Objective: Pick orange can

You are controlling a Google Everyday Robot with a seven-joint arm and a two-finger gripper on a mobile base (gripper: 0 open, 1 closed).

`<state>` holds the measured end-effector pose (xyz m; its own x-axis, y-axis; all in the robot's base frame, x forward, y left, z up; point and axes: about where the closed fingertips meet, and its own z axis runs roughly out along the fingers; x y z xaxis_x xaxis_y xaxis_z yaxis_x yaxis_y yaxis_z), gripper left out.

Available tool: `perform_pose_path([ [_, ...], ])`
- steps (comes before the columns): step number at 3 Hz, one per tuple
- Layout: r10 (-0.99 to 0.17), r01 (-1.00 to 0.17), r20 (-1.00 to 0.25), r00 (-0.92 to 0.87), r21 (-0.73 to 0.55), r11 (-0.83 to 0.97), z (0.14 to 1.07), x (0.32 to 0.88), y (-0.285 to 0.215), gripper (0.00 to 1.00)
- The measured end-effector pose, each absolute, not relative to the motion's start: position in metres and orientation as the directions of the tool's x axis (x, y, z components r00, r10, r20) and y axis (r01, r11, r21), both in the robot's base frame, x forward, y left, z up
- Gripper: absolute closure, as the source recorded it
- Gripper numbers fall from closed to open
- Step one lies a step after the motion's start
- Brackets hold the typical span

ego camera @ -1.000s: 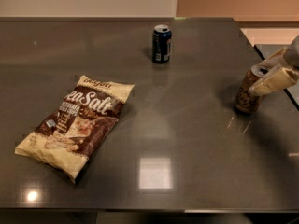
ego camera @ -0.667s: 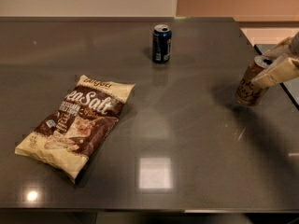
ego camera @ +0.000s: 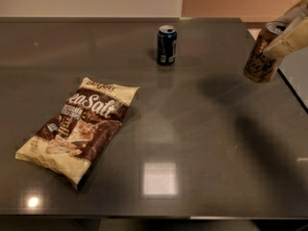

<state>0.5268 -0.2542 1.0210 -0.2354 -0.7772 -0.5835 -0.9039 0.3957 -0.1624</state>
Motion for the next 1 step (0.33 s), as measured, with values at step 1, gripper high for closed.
perform_pose_path([
  [1,-0.775,-0.901,-0.588,-0.230,-0.172,0.398,1.0231,0.5306,-0.2525,1.00],
])
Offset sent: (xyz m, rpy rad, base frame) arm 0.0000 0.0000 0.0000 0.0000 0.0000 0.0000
